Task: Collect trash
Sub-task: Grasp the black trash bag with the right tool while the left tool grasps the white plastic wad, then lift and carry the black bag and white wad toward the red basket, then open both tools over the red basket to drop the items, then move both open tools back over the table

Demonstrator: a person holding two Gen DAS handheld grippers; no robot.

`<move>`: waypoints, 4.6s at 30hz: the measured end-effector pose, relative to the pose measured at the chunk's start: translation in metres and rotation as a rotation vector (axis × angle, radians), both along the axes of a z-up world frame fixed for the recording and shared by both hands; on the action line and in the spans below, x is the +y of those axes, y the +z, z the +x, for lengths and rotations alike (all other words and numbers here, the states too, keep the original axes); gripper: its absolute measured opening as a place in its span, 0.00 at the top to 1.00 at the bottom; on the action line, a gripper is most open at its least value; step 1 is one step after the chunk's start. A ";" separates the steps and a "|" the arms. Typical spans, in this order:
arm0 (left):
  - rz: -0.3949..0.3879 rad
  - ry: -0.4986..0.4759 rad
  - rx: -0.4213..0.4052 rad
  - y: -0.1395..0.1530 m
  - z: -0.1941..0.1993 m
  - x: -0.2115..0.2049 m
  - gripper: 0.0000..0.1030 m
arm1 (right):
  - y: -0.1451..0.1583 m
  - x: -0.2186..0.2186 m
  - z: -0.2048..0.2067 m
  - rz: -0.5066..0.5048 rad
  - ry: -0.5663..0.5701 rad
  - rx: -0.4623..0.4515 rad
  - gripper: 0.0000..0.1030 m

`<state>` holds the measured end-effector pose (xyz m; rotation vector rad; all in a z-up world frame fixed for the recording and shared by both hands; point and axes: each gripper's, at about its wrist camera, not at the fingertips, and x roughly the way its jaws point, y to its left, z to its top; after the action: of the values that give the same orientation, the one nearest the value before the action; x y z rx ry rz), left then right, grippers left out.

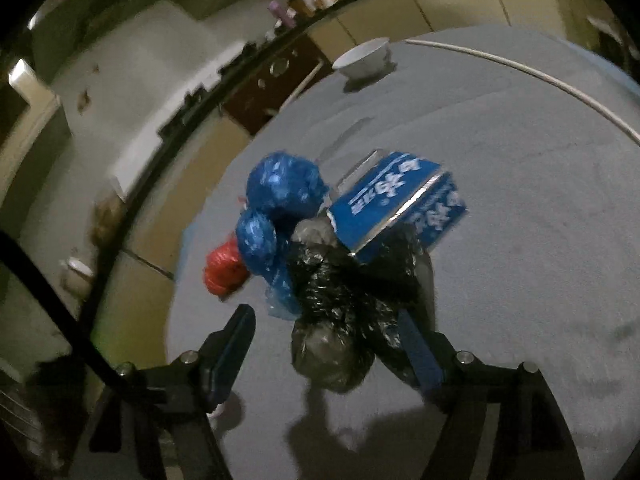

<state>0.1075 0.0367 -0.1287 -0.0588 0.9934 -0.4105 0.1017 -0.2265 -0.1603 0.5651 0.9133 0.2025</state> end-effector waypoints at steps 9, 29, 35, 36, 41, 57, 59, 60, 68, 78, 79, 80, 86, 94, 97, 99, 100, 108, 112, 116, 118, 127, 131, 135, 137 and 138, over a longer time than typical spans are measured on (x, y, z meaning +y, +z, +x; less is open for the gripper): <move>-0.002 -0.013 -0.007 0.005 -0.008 0.001 0.78 | -0.011 0.016 0.000 -0.085 0.026 0.010 0.67; 0.019 -0.023 -0.028 0.012 -0.029 -0.021 0.78 | 0.021 -0.023 -0.073 0.037 -0.001 -0.016 0.44; 0.019 -0.009 -0.033 0.014 -0.029 -0.011 0.78 | 0.006 0.007 -0.040 -0.058 0.039 0.017 0.32; 0.019 -0.008 -0.032 0.014 -0.029 -0.011 0.78 | 0.001 0.011 -0.035 -0.073 0.045 0.029 0.32; 0.016 -0.002 -0.016 0.010 -0.029 -0.007 0.78 | -0.017 0.037 -0.026 -0.221 0.087 0.022 0.58; 0.020 -0.074 -0.078 0.036 -0.049 -0.037 0.78 | 0.045 -0.038 -0.136 0.015 0.005 -0.187 0.60; 0.021 -0.092 -0.091 0.042 -0.055 -0.044 0.78 | 0.051 -0.050 -0.155 0.020 -0.023 -0.208 0.60; 0.023 -0.098 -0.098 0.044 -0.056 -0.047 0.78 | 0.052 -0.053 -0.161 0.019 -0.032 -0.216 0.60; 0.038 -0.175 -0.151 0.064 -0.076 -0.080 0.78 | 0.074 -0.095 -0.226 0.002 -0.126 -0.283 0.60; 0.065 -0.265 -0.190 0.078 -0.092 -0.122 0.78 | 0.082 -0.139 -0.279 -0.003 -0.228 -0.319 0.60; 0.070 -0.274 -0.195 0.080 -0.093 -0.127 0.78 | 0.083 -0.143 -0.285 -0.002 -0.238 -0.324 0.60; 0.075 -0.282 -0.200 0.081 -0.095 -0.130 0.78 | 0.084 -0.147 -0.290 -0.002 -0.246 -0.329 0.60; 0.095 -0.352 -0.229 0.089 -0.104 -0.159 0.78 | 0.086 -0.165 -0.315 -0.021 -0.300 -0.335 0.60; 0.104 -0.475 -0.273 0.100 -0.126 -0.207 0.78 | 0.088 -0.194 -0.353 -0.037 -0.405 -0.340 0.60; 0.103 -0.524 -0.286 0.104 -0.135 -0.226 0.78 | 0.090 -0.206 -0.370 -0.047 -0.453 -0.344 0.60; 0.099 -0.555 -0.292 0.106 -0.142 -0.238 0.78 | 0.092 -0.212 -0.378 -0.052 -0.477 -0.346 0.60; 0.098 -0.577 -0.298 0.108 -0.146 -0.246 0.78 | 0.092 -0.217 -0.384 -0.053 -0.491 -0.345 0.60; 0.086 -0.734 -0.264 0.092 -0.171 -0.301 0.78 | 0.076 -0.242 -0.414 -0.038 -0.586 -0.295 0.60; 0.087 -0.810 -0.204 0.073 -0.185 -0.328 0.78 | 0.058 -0.255 -0.428 -0.002 -0.643 -0.256 0.59; 0.095 -0.868 -0.171 0.056 -0.201 -0.349 0.77 | 0.040 -0.267 -0.443 0.017 -0.682 -0.222 0.59; 0.100 -0.898 -0.155 0.047 -0.208 -0.359 0.76 | 0.029 -0.273 -0.448 0.030 -0.696 -0.203 0.58; 0.184 -0.909 -0.087 0.005 -0.209 -0.380 0.46 | -0.022 -0.289 -0.439 0.112 -0.749 -0.036 0.46; 0.181 -0.858 -0.096 0.012 -0.194 -0.360 0.45 | -0.020 -0.292 -0.439 0.121 -0.750 -0.059 0.46; 0.172 -0.792 -0.106 0.019 -0.178 -0.328 0.45 | -0.001 -0.290 -0.441 0.107 -0.762 -0.117 0.46; 0.178 -0.745 -0.121 0.021 -0.170 -0.306 0.45 | 0.006 -0.286 -0.435 0.105 -0.749 -0.130 0.46; 0.180 -0.722 -0.126 0.022 -0.166 -0.295 0.45 | 0.008 -0.283 -0.431 0.100 -0.737 -0.134 0.46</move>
<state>-0.0584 -0.2580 -0.1069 0.4965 0.9008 -0.9670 -0.3298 -0.5093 -0.1520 0.9313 0.5205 -0.3780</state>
